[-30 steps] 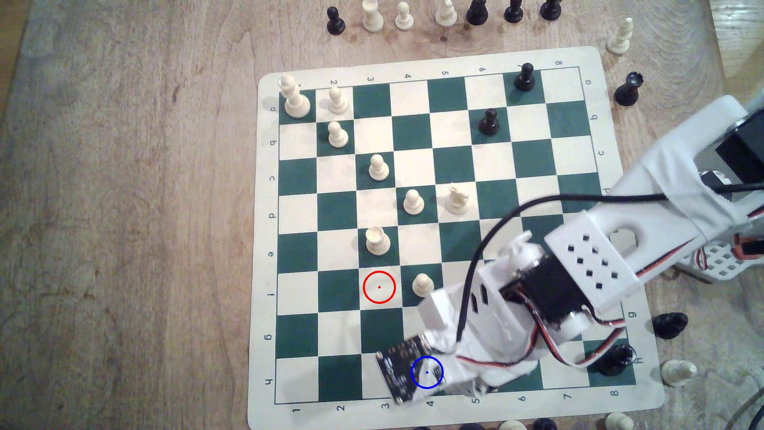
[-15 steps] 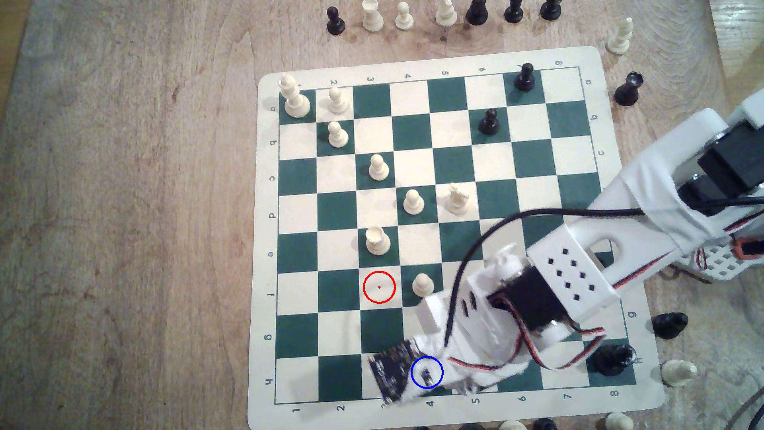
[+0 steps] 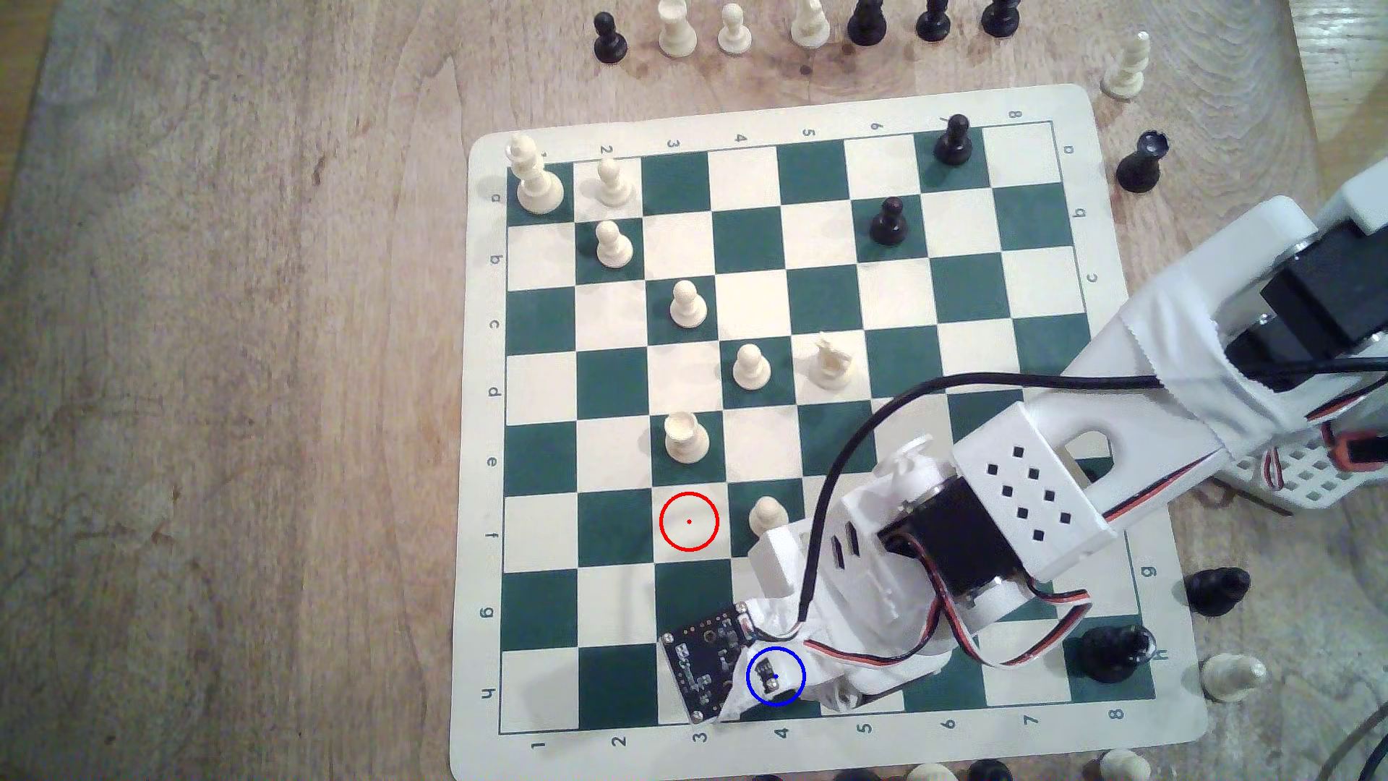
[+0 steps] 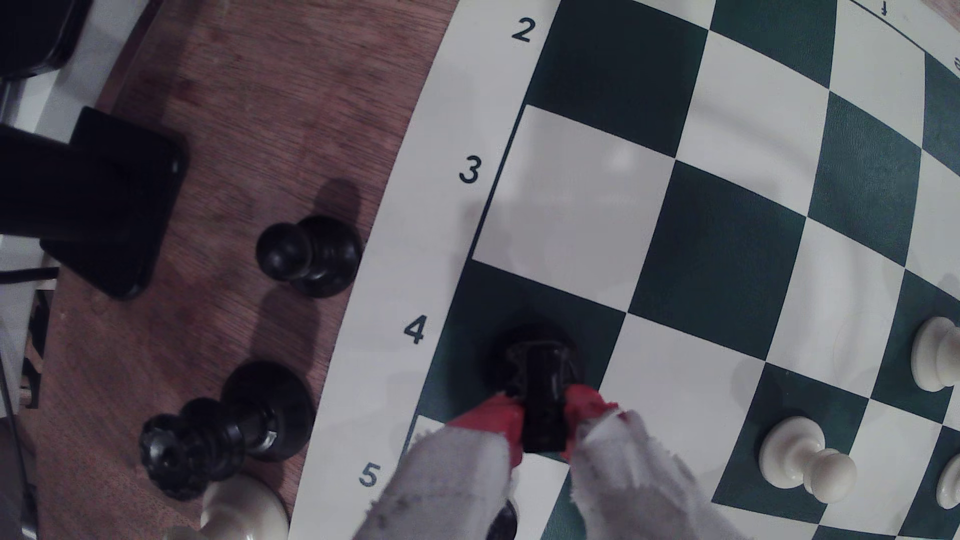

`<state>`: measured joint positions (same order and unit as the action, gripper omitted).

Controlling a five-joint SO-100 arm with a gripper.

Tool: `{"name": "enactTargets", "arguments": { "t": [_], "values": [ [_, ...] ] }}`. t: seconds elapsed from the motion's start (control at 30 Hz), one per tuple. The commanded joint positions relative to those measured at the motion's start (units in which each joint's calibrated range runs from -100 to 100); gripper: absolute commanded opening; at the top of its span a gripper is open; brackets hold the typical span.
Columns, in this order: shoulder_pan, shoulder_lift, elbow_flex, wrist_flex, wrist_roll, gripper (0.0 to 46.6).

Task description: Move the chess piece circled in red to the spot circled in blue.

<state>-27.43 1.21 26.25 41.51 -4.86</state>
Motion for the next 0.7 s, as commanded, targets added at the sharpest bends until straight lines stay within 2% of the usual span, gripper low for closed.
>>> {"name": "enactTargets", "arguments": {
  "t": [0.0,0.03,0.07,0.13,0.3,0.53,0.67],
  "values": [
    [0.4,-0.2,-4.9,1.2,-0.4,4.0],
    [0.4,-0.4,-4.9,1.6,-0.4,5.3],
    [0.5,-0.9,-5.1,2.5,-0.2,9.7],
    [0.7,-1.7,-5.1,2.8,-0.2,13.8],
    [1.4,-7.1,-4.5,4.3,-0.4,18.9],
    [3.5,-16.2,-4.9,9.3,-0.5,19.7],
    [4.8,-22.8,0.9,9.8,-0.7,19.9]
  ]
}}
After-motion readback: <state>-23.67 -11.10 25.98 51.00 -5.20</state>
